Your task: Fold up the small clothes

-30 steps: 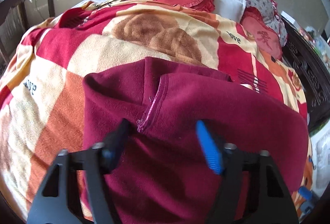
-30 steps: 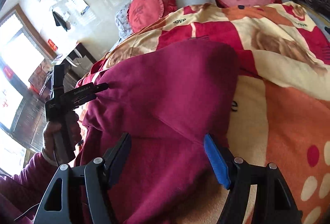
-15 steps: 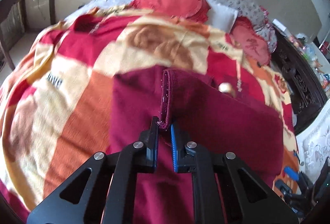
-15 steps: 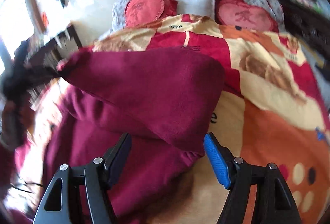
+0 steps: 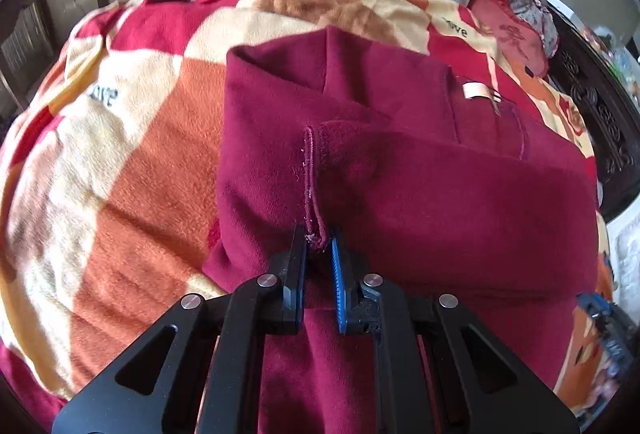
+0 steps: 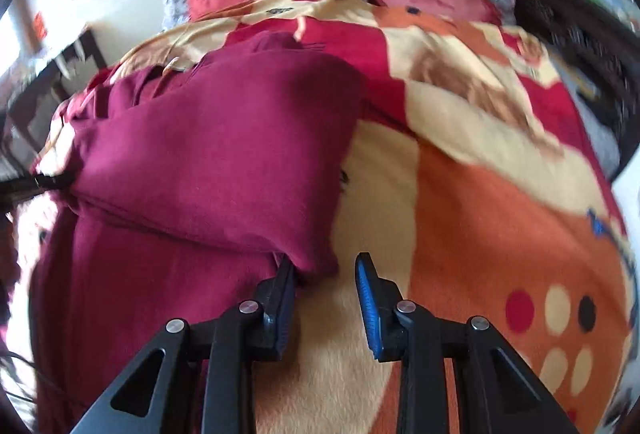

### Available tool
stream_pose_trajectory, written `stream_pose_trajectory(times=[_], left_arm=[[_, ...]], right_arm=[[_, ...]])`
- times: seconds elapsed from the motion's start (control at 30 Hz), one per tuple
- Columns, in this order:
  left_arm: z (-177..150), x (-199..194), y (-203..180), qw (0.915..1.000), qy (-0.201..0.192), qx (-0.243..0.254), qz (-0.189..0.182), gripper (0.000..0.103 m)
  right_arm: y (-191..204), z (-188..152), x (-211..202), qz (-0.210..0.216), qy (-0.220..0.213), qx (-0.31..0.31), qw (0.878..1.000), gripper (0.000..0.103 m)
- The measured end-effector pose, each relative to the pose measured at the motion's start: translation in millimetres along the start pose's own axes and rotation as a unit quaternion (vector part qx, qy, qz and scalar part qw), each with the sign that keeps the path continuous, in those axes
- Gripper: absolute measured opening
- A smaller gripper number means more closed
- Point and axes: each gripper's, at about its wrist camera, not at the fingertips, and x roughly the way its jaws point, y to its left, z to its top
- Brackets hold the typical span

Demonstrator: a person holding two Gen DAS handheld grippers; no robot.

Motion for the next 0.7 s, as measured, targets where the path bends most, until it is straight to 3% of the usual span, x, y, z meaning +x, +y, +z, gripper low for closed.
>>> stream_pose_trajectory(times=[0.03, 0.1, 0.3, 0.5, 0.63, 0.7], left_arm=[[0.1, -4.2, 0.0, 1.0000, -0.001, 0.005, 0.005, 0.013], [1.4, -13.6, 1.2, 0.9999, -0.006, 0.010, 0.007, 0.013], [5.2, -28.6, 4.9, 0.9988, -0.035, 0.009, 0.032, 0.013], [12.0, -5.5, -2.0, 0.9980, -0.025, 0.015, 0.056, 0.013], [14.9, 17.2, -8.3, 0.9963, -0.014, 0.033, 0.078, 0.013], [15.3, 24.5, -9.0, 0.9962, -0.009, 0.036, 0.079, 0.020]], right_arm=[[-4.4, -1.5, -7.3, 0.016, -0.005, 0.014, 1.000, 0.032], [-11.4, -1.4, -25.2, 0.037, -0.018, 0.037, 0.998, 0.049], [11.8, 27.3, -53.3, 0.061, -0.076, 0.022, 0.995, 0.049], [53.3, 54.0, -13.2, 0.051, -0.057, -0.042, 0.996, 0.040], [46.6, 65.8, 19.1, 0.011, -0.034, -0.035, 0.999, 0.035], [39.8, 66.3, 32.6, 0.003, -0.023, -0.030, 0.999, 0.034]])
